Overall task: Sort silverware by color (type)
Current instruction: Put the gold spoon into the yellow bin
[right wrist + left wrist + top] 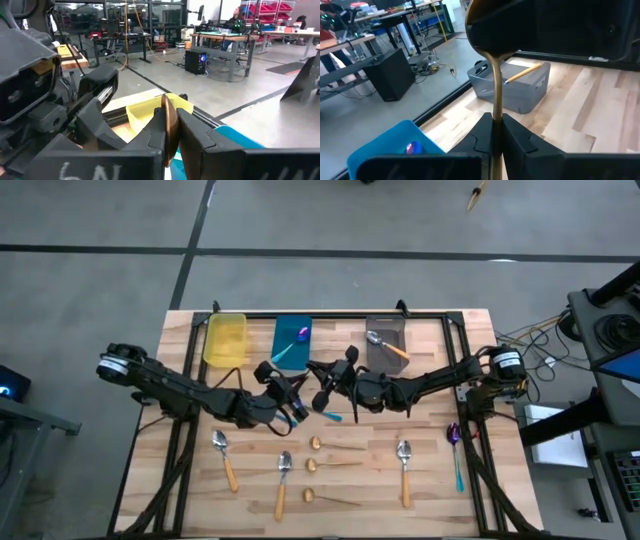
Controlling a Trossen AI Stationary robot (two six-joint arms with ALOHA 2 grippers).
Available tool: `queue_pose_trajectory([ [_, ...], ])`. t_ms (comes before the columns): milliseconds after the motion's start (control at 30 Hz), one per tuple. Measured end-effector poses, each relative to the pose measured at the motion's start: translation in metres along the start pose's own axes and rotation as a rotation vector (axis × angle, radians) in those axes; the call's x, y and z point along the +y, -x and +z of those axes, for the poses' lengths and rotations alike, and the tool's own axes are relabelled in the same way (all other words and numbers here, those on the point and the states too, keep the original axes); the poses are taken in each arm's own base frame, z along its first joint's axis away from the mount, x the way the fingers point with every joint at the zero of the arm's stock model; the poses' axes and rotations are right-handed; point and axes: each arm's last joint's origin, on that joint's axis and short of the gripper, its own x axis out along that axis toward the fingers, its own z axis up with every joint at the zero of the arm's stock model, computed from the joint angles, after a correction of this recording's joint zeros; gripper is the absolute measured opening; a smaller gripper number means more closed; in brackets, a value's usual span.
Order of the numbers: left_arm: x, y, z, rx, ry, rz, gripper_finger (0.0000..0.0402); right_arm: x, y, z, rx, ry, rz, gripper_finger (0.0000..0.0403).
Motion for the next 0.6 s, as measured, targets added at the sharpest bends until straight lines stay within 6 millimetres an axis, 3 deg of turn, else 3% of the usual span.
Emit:
queue_pose_trajectory([
  [333,0.003,0.003,0.001,0.021,0.059,-0.032,0.0002,-0.002,0.001,0.001,0.034,-0.004,-0.012,0.0143],
  [467,0.018,0.009,0.007,0.062,0.073,-0.010,0.0002,-0.007,0.007,0.015,0.039,0.000,-0.012,0.0170],
  [600,0.047,0.013,0.018,0.112,0.115,0.011,0.0001,-0.017,0.016,0.031,0.066,0.032,-0.023,0.0181],
])
